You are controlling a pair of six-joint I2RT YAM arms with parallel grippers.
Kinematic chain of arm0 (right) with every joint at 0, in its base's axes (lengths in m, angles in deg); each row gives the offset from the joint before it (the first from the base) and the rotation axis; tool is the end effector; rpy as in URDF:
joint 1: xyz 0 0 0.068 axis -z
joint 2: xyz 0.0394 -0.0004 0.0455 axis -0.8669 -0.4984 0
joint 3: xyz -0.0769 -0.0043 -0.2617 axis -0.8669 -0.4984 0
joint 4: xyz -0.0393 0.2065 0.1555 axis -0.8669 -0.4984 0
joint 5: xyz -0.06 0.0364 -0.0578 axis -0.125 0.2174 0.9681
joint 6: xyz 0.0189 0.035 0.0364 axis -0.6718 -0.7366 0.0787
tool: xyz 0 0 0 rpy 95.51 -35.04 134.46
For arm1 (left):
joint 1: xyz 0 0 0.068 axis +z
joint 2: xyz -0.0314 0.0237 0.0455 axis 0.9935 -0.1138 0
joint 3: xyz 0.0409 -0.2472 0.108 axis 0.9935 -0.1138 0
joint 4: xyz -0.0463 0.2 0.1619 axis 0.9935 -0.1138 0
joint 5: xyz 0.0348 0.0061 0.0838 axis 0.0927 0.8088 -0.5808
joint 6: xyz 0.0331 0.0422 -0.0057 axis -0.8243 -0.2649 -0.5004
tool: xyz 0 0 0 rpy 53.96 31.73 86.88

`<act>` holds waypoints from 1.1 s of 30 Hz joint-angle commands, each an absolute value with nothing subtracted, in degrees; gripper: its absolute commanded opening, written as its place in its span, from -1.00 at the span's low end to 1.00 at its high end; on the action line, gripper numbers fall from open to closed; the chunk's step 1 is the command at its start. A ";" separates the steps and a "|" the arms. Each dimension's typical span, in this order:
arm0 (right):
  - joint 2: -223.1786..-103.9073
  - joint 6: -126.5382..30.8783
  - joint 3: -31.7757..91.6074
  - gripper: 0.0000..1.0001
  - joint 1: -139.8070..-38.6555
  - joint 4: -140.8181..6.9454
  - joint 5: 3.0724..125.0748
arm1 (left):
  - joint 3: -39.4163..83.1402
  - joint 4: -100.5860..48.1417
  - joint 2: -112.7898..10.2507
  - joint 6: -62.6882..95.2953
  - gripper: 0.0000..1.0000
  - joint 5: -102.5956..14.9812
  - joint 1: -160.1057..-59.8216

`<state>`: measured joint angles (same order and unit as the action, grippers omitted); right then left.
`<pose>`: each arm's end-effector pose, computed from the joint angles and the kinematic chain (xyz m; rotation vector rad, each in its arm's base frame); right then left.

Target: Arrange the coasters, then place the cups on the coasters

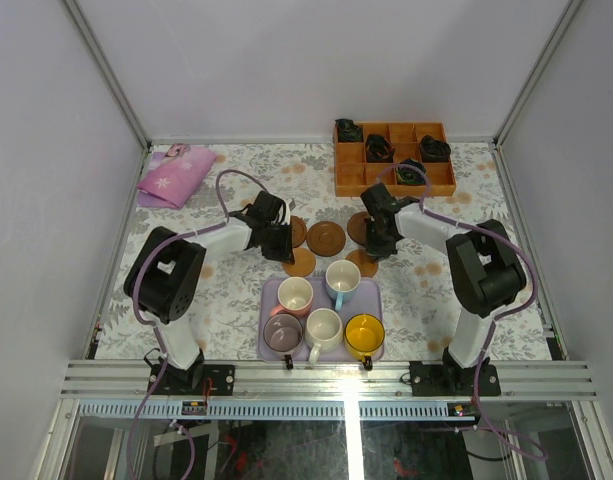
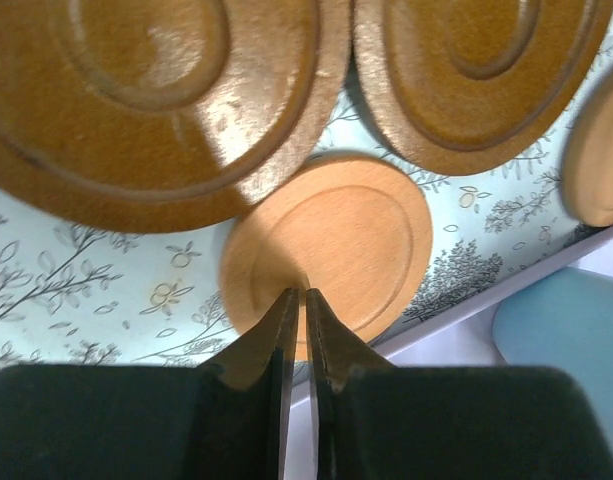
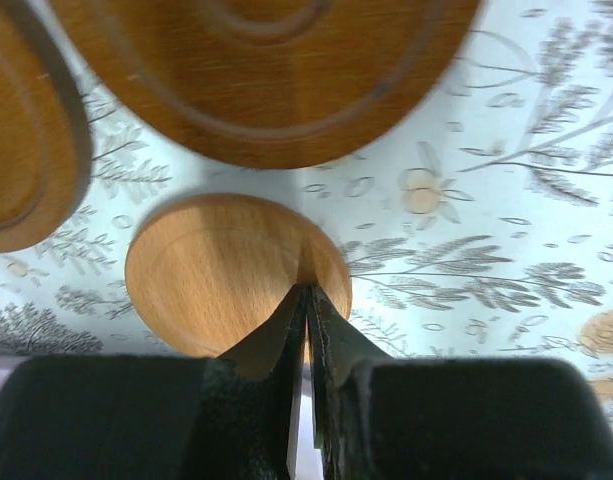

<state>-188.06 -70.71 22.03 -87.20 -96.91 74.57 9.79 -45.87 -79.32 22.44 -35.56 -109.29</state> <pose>0.3226 0.1633 0.1629 0.0762 2.7795 0.1912 0.3137 -0.1630 0.1512 0.2932 2.6939 -0.6254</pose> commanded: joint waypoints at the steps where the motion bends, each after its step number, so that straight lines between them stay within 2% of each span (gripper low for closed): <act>1: -189.66 -71.77 17.31 -0.82 -81.69 -102.87 82.67 | 5.60 -56.45 -81.26 23.86 -0.86 -44.34 -107.57; 9: -188.54 -70.89 17.29 -0.82 -75.24 -102.72 84.58 | 2.76 -56.96 -79.80 26.67 -0.95 -44.79 -101.85; 21: -189.18 -70.22 20.11 -0.83 -69.12 -102.47 86.74 | 4.63 -59.45 -79.78 26.62 -1.00 -50.33 -93.54; 33: -196.19 -67.56 32.50 -0.86 -66.33 -99.68 82.61 | 15.91 -56.27 -87.16 28.65 -1.00 -51.10 -85.49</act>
<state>-192.24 -69.46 28.21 -66.72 -101.32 82.98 13.55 -54.35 -80.22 28.93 -43.86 -87.41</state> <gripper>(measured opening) 0.078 0.003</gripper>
